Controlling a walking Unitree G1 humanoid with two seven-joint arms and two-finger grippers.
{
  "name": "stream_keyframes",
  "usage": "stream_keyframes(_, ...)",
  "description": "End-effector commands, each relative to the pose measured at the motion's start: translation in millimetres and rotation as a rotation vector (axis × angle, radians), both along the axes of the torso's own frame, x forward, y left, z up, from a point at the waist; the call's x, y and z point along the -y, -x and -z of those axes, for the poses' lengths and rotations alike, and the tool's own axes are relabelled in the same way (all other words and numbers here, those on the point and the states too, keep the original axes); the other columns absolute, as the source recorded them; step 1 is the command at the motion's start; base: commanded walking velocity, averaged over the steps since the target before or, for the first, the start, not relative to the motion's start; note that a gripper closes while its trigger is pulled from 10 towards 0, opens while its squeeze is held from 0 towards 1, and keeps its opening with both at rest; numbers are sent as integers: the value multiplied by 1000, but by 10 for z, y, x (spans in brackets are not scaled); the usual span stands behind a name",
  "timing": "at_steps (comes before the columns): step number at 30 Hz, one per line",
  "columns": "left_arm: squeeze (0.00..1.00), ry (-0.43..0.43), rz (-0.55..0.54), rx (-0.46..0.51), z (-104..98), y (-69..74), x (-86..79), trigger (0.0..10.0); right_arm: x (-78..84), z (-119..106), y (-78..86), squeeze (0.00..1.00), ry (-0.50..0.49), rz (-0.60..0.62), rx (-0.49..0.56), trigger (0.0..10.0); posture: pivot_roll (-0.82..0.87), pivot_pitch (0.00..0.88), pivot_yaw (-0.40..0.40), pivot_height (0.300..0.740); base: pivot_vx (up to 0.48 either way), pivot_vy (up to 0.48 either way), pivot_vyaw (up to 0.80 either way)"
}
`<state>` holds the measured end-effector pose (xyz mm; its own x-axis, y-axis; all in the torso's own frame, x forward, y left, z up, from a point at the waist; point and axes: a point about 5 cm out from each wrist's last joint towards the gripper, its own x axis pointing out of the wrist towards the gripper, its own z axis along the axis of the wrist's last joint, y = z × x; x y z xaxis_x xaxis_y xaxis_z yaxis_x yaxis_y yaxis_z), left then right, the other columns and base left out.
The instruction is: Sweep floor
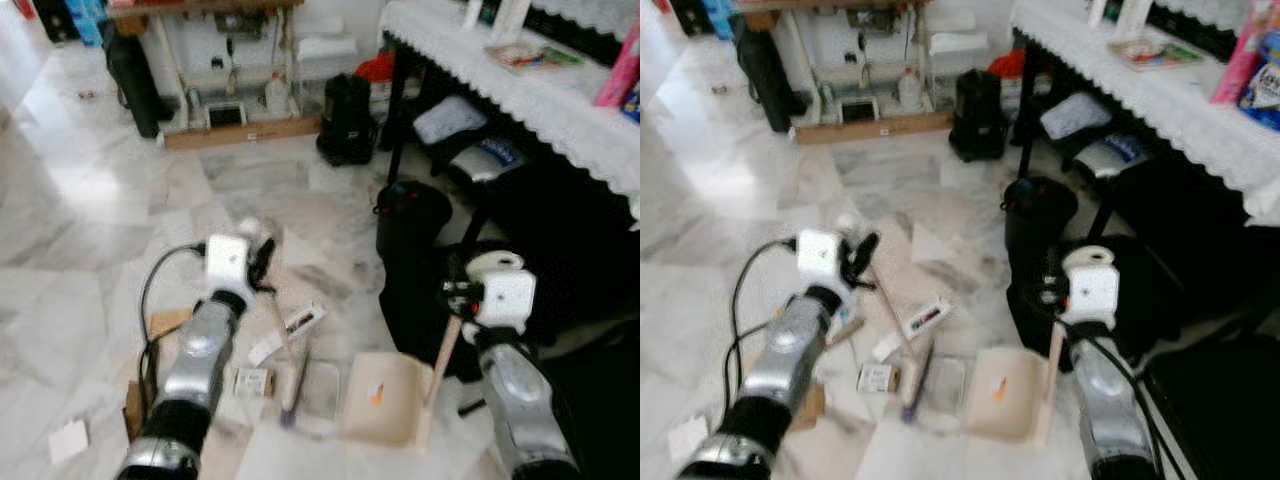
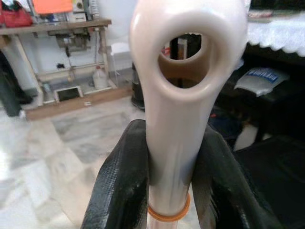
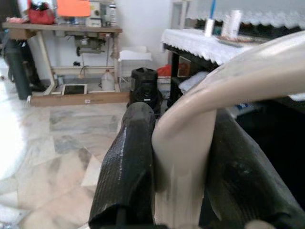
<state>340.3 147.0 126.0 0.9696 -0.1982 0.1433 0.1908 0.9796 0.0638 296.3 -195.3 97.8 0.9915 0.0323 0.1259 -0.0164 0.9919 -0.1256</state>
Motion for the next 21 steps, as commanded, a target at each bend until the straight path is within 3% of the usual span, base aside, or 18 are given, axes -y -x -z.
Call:
stream_keyframes(1,0,14,28,46,-109,-27,100,10000,34,-75,-4,0,3,6,33,10000,44,35,31,740,311,0,0)
stream_keyframes(15,0,16,23,43,-112,-34,97,10000,65,-59,3,0,-2,15,20,10000,45,70,28,740,309,0,0)
stream_keyframes(21,0,18,27,42,-102,-22,91,10000,67,-15,23,0,-1,12,3,10000,45,78,29,740,0,0,0)
